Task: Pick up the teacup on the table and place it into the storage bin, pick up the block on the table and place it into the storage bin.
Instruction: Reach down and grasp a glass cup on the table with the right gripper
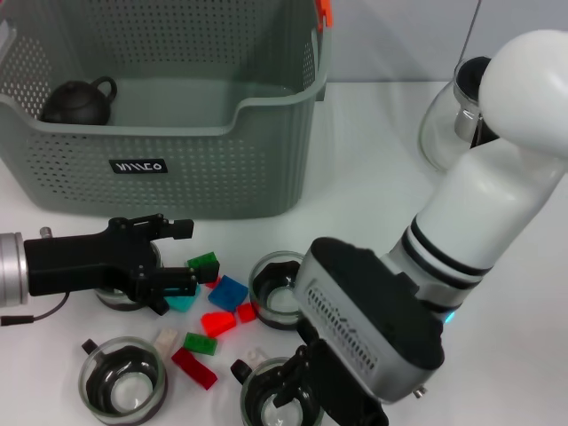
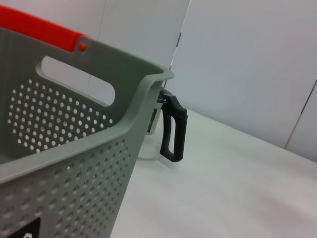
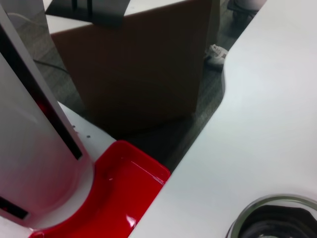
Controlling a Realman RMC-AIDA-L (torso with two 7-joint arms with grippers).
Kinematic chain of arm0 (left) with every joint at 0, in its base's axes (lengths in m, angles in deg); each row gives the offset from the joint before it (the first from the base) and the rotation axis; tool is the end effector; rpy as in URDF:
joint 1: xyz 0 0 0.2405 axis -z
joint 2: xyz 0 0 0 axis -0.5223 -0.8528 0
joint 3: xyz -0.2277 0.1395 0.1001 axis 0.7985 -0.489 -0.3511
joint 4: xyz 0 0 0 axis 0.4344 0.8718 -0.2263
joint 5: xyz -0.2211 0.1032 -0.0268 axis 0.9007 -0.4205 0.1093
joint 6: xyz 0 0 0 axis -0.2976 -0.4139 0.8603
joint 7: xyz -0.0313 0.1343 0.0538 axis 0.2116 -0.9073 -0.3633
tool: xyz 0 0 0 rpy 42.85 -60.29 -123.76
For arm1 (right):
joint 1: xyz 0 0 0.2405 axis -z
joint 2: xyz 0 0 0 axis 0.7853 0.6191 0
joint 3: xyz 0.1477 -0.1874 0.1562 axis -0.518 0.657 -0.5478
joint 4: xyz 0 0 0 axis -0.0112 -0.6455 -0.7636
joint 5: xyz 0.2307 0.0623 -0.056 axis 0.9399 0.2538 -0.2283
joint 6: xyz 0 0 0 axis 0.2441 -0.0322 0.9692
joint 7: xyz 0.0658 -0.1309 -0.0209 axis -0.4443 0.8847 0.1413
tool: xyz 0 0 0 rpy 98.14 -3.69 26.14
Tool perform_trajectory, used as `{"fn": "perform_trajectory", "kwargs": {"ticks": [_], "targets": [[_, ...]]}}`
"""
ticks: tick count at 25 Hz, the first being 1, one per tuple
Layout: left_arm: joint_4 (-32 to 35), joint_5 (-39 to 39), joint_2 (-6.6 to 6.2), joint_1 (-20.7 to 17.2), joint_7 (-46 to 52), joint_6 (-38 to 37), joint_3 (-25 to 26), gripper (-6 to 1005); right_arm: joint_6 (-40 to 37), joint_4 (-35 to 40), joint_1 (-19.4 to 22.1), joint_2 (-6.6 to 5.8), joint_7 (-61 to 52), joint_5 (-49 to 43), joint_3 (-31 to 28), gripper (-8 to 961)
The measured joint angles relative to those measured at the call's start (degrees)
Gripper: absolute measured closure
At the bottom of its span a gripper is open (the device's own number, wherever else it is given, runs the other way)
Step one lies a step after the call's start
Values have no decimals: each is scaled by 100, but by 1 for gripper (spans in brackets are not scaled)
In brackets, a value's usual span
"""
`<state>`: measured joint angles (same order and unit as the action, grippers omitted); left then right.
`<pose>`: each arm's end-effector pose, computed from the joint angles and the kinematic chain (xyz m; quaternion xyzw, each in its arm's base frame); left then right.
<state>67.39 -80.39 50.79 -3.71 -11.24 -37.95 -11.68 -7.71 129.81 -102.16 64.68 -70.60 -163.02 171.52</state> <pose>-0.3408 0.3379 -0.0031 -0.9317 -0.2502 -0.2270 0.1336 0.1295 0.3384 -0.1642 0.9420 0.2376 0.1267 0.2001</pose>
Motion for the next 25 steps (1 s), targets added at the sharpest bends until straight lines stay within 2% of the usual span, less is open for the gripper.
{"fn": "perform_trajectory", "kwargs": {"ticks": [7,25], "targets": [[0,0,8,-12,-5,37,0,140,358,290,3,-16,-217,-47,492,43],[0,25,52,-59,-14,53,10,140,318,658,-52,6,-489,-331,848,43]]}}
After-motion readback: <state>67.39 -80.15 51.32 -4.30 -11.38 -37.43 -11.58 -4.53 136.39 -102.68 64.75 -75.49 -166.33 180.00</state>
